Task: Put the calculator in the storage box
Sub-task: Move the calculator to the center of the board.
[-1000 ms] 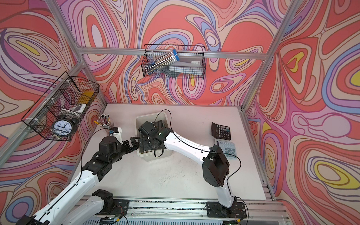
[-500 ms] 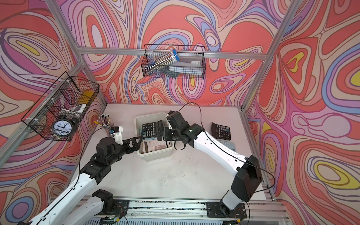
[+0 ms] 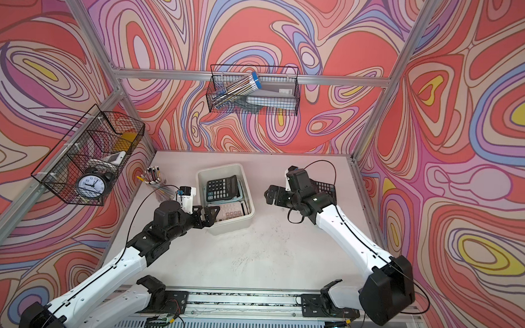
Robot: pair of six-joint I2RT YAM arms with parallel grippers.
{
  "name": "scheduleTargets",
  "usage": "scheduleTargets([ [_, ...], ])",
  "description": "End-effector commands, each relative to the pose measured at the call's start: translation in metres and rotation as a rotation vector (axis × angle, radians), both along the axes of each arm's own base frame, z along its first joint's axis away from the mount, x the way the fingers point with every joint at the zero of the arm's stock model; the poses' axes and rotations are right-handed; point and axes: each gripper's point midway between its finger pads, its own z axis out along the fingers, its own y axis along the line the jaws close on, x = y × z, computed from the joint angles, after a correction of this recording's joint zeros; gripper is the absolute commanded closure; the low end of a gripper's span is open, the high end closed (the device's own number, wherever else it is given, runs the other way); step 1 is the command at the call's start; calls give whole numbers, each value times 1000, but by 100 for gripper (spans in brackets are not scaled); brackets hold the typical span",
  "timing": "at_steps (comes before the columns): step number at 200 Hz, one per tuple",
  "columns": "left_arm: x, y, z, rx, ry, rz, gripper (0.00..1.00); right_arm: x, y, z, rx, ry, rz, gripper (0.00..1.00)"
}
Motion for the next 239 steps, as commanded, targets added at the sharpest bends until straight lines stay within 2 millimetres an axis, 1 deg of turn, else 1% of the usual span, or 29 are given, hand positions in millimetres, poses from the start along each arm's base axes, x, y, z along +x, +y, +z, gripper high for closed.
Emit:
scheduleTargets([
  [1, 6, 0, 13, 17, -41, 7, 1, 3, -26, -2, -15, -19, -58, 2],
  [15, 6, 1, 11, 20, -39, 11, 1, 7, -47, -9, -32, -13, -122, 2],
  [59, 7, 3, 11, 28, -43, 19, 1, 14, -117, -40, -38, 27, -322, 2],
  [97, 5, 4, 13, 26, -46, 21, 1, 18, -180, -57, -52, 32, -508, 2],
  [132, 4, 3, 15, 19, -50, 18, 1, 19, -227, -74, -91, 53, -640, 2],
  [165, 3, 4, 18, 15, -58, 19, 1, 19, -260, -106, -94, 118, -708, 2],
  [183, 2, 5, 19, 13, -62, 21, 1, 18, -275, -122, -47, 155, -734, 2],
  [196, 2, 4, 20, 11, -63, 19, 1, 19, -281, -130, -15, 166, -750, 2],
  [239, 1, 4, 22, 6, -68, 17, 1, 20, -292, -153, -16, 232, -773, 2],
])
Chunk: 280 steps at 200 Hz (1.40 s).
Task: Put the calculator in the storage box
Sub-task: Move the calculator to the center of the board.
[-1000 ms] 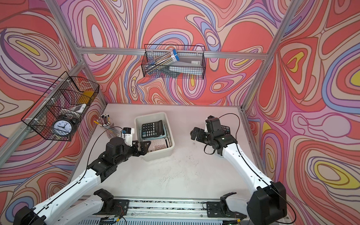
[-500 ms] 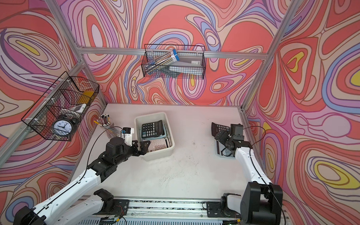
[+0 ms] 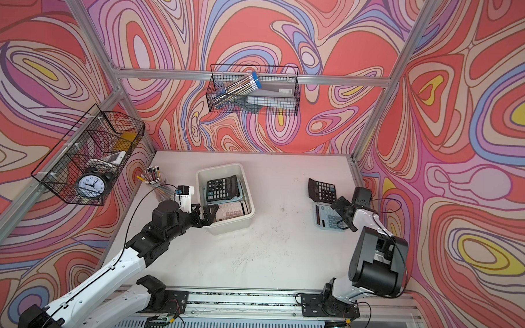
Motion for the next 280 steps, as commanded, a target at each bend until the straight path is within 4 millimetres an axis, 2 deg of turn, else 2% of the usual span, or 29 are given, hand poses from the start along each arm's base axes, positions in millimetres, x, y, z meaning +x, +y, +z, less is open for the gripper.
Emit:
scheduleTargets([
  [1, 0, -1, 15, -6, -35, -4, 1, 8, -4, -4, 12, -10, 5, 2],
  [48, -2, -1, 17, -12, -40, -7, 1, 10, 12, -19, 111, -3, 52, 2],
  [106, -3, -1, 19, -20, -44, -9, 1, 7, 43, -25, 262, -49, 107, 2],
  [150, -4, 0, 22, -25, -54, -9, 1, 4, 79, -23, 359, -84, 164, 3],
  [186, -4, 1, 22, -21, -56, -5, 1, 4, 129, -18, 381, -81, 257, 3],
  [203, -4, 1, 22, -21, -58, -4, 1, 2, 143, -13, 391, -90, 278, 3],
  [245, -4, -5, 25, -33, -56, -30, 1, -2, 140, 5, 348, -151, 270, 3],
  [280, 5, -17, 35, -44, -9, -58, 1, 5, 143, 2, 360, -156, 295, 3],
])
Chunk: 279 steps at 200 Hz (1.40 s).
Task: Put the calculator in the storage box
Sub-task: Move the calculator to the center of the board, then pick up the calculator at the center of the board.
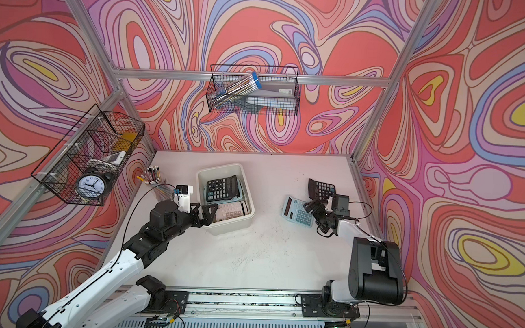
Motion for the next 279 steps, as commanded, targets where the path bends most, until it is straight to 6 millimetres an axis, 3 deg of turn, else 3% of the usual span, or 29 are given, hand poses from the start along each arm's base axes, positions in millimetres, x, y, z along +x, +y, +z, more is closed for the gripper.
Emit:
scheduleTargets([
  [1, 4, -14, 21, -28, 4, -43, 1, 7, 0, -2, -4, 0, 15, 3],
  [35, 14, -44, 30, -38, 101, -95, 1, 7, 1, -16, 12, 36, 16, 4],
  [60, 25, -82, 44, 1, 152, -172, 1, 10, 4, -17, 33, 8, 10, 8],
  [87, 39, -124, 39, 51, 250, -257, 1, 13, 19, -16, 107, -14, 70, 15],
  [118, 63, -175, 15, 58, 369, -314, 1, 12, 37, -17, 143, -39, 126, 20],
  [166, 86, -245, -27, 142, 503, -377, 10, 7, 34, -13, 109, -76, 122, 25],
  [198, 104, -260, -53, 196, 549, -351, 18, 5, 29, -10, 70, -90, 110, 32],
  [239, 117, -276, -82, 222, 614, -362, 28, 4, 26, -13, 56, -88, 96, 33],
  [279, 126, -279, -114, 211, 688, -347, 35, 5, 28, -18, 73, -86, 101, 41],
])
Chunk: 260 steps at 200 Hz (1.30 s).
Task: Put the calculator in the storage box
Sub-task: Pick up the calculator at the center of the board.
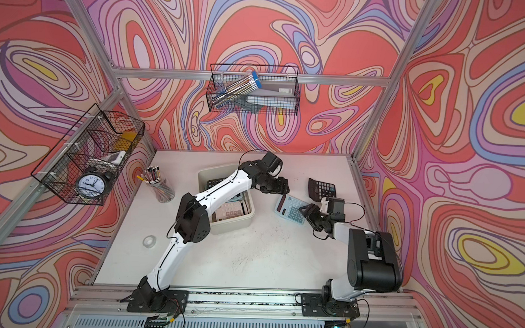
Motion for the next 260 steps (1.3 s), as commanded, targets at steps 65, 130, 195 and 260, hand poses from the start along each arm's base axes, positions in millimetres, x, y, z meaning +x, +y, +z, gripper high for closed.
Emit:
scheduleTargets([
  [65, -13, -9, -55, -44, 215, -9, 49, 7, 19, -8, 93, -21, 64, 48],
  [130, -20, -20, -37, -126, 237, -31, 72, 7, 17, -11, 76, -12, 59, 48],
  [195, -22, -16, -14, -150, 205, -29, 94, 7, 14, -7, 48, -21, 53, 44],
  [260, -22, 2, 36, -163, 86, 17, 100, 5, 4, 12, -33, -76, 27, 16],
])
